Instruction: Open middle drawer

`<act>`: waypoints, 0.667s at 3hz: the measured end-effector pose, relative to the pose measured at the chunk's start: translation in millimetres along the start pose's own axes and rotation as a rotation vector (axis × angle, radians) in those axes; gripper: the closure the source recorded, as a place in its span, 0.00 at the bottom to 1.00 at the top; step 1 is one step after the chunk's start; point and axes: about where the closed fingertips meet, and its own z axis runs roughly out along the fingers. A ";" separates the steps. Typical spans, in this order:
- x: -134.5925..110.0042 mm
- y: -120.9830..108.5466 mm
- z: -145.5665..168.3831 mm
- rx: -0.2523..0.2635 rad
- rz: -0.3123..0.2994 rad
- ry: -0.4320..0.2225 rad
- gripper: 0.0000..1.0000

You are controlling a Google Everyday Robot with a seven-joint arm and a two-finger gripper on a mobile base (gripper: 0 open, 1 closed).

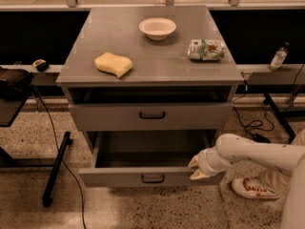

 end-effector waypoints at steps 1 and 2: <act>-14.2 27.9 -18.8 -0.055 0.001 -0.012 0.55; -27.9 40.4 -44.5 -0.059 0.014 -0.025 0.53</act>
Offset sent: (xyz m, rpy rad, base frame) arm -0.0777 0.0020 0.0744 0.0318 0.0645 -0.0042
